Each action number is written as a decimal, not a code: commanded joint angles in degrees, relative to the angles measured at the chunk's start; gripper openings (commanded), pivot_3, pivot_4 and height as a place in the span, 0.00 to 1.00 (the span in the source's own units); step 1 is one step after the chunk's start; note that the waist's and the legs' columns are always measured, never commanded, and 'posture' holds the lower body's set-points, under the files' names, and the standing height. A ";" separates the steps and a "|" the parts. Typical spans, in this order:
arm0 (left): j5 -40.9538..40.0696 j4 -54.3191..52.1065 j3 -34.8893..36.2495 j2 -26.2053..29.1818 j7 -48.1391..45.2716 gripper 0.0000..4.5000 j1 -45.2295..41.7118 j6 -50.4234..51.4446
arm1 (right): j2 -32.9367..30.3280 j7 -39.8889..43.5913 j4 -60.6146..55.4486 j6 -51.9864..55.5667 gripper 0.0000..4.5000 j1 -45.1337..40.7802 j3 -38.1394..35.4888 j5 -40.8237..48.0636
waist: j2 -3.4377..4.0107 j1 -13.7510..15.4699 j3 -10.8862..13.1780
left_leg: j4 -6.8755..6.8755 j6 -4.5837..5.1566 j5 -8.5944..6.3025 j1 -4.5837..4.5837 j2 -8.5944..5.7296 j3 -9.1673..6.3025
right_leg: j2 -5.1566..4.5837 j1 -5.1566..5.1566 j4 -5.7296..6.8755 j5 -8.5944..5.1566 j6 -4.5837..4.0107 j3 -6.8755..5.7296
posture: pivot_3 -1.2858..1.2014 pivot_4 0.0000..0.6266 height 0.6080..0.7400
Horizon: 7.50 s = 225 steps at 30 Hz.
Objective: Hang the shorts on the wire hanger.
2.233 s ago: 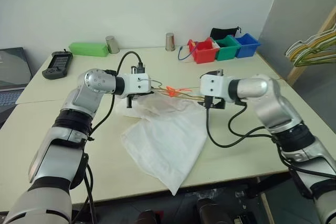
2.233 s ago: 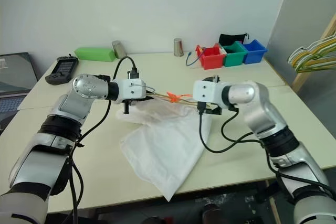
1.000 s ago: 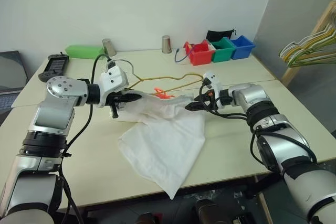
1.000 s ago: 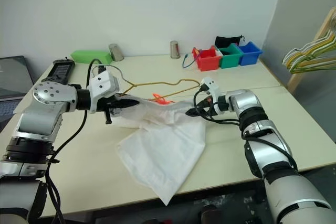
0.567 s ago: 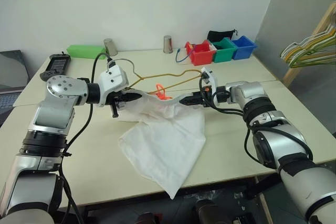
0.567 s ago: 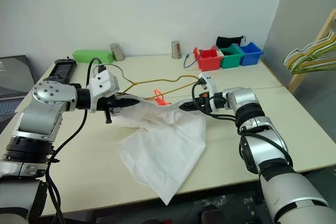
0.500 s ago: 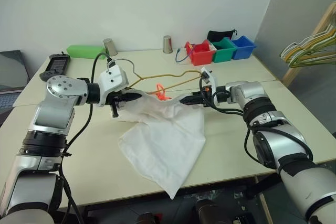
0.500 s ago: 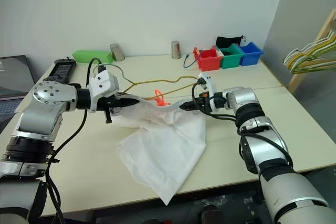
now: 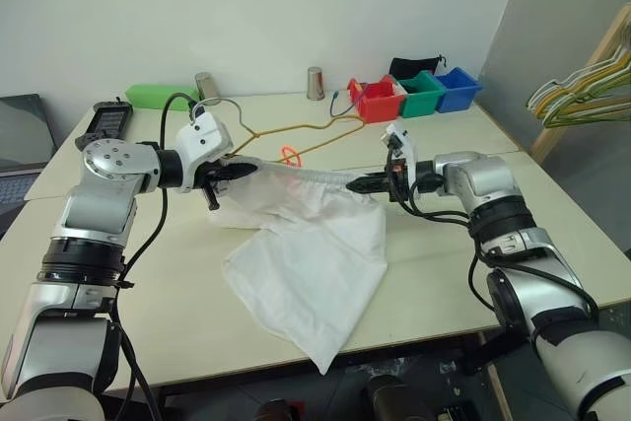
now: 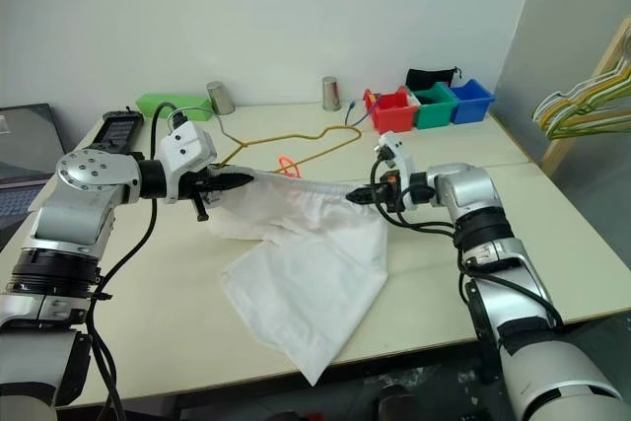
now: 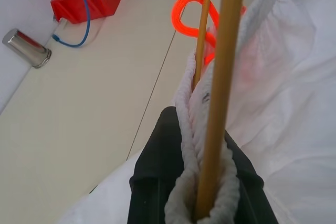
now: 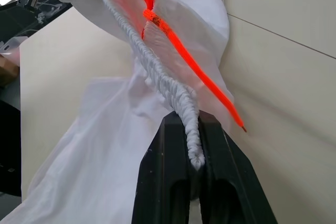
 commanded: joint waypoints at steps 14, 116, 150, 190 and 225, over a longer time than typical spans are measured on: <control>-0.43 -2.18 -2.76 7.90 -12.08 0.00 2.24 -0.52 | -15.61 -5.99 -26.92 -24.19 0.00 9.81 7.46 -9.90 | 0.00 0.46 0.00 | 0.00 0.00 -0.01 0.04 0.05 0.08 | 0.12 0.03 0.00 -0.10 -0.04 0.02 | 0.49 0.02 1.00; 16.65 -0.29 -11.33 -5.72 1.64 0.00 -2.18 -11.28 | -22.15 -0.28 -35.29 -7.09 0.12 6.96 15.06 -9.33 | 0.03 -0.15 -0.24 | 0.00 0.02 -0.02 0.03 0.06 0.02 | 0.13 0.03 0.01 -0.18 -0.17 -0.04 | 0.48 0.05 1.00; 19.40 4.48 -12.93 -8.22 3.08 0.00 -5.41 -13.44 | -11.67 -4.29 -37.97 -2.63 0.01 0.39 19.53 -8.44 | 0.05 -0.40 -0.23 | -0.01 0.02 -0.02 0.02 0.06 -0.06 | 0.12 0.02 0.02 -0.19 -0.17 -0.09 | 0.47 0.05 1.00; 19.30 4.03 -12.80 -8.70 4.81 0.00 -4.65 -13.43 | -22.74 0.86 -38.98 -0.93 0.99 3.15 20.50 -10.50 | 0.05 -0.32 -0.23 | -0.02 0.02 -0.02 0.03 0.05 -0.06 | 0.11 0.04 0.00 -0.20 -0.16 -0.12 | 0.47 0.04 1.00; 19.20 2.42 -12.54 -8.57 5.39 0.00 -4.23 -11.77 | -8.46 -3.90 -6.80 -21.25 0.28 -1.80 24.35 -22.96 | 0.06 -0.13 -0.23 | -0.02 0.02 -0.01 0.04 0.01 -0.09 | 0.05 0.04 0.04 -0.19 -0.17 -0.09 | 0.48 0.04 1.00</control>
